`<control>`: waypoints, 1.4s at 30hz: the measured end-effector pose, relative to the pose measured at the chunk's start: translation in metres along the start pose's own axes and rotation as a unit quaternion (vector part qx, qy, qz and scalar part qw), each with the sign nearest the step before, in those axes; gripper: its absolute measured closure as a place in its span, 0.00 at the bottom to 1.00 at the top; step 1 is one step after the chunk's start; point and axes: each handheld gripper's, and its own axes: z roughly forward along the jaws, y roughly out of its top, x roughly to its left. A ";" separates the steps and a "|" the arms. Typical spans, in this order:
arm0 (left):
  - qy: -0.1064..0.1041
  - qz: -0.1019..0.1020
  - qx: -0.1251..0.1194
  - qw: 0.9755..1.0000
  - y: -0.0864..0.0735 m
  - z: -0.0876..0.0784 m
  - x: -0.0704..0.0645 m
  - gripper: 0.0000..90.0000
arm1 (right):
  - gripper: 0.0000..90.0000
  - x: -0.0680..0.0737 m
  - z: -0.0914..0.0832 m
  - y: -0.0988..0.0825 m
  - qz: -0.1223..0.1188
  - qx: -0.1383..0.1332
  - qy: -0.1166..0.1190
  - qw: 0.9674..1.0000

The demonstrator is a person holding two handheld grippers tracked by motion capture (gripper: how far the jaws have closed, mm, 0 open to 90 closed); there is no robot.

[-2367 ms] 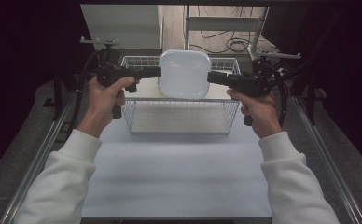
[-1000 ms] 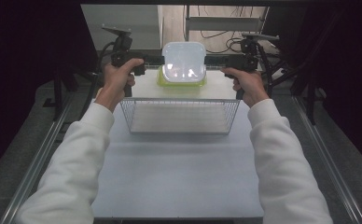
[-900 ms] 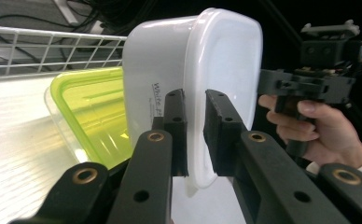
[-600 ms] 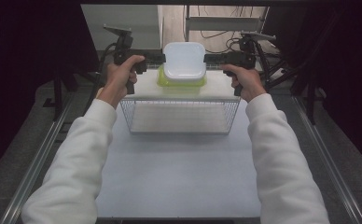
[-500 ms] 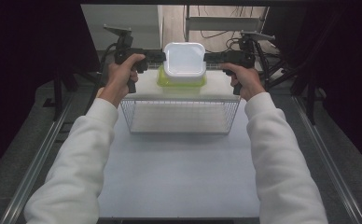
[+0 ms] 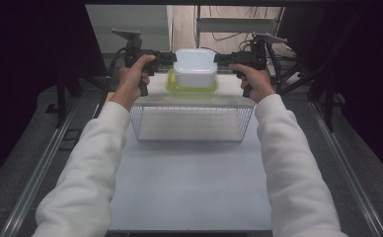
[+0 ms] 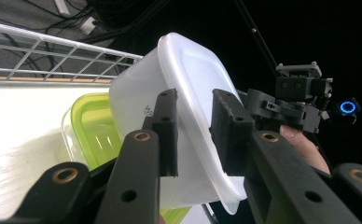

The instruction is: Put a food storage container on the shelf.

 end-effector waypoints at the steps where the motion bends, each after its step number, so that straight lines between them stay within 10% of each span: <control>1: 0.003 0.003 -0.001 1.000 0.000 0.000 -0.001 0.73 | 0.75 0.001 0.000 0.000 -0.003 -0.001 -0.004 1.000; 11: 0.030 0.095 -0.020 0.995 -0.009 -0.022 -0.024 0.46 | 0.50 0.017 -0.024 -0.007 -0.096 -0.037 -0.046 0.994; 24: 0.059 0.194 -0.010 0.979 -0.054 -0.060 -0.047 0.30 | 0.39 0.025 -0.070 -0.046 -0.197 -0.029 -0.059 0.978; 34: 0.070 0.234 0.009 0.970 -0.112 -0.078 -0.050 0.27 | 0.37 0.023 -0.088 -0.096 -0.236 -0.001 -0.067 0.969; 42: 0.105 0.237 0.028 0.965 -0.167 -0.096 -0.028 0.26 | 0.37 0.021 -0.099 -0.150 -0.259 0.008 -0.092 0.961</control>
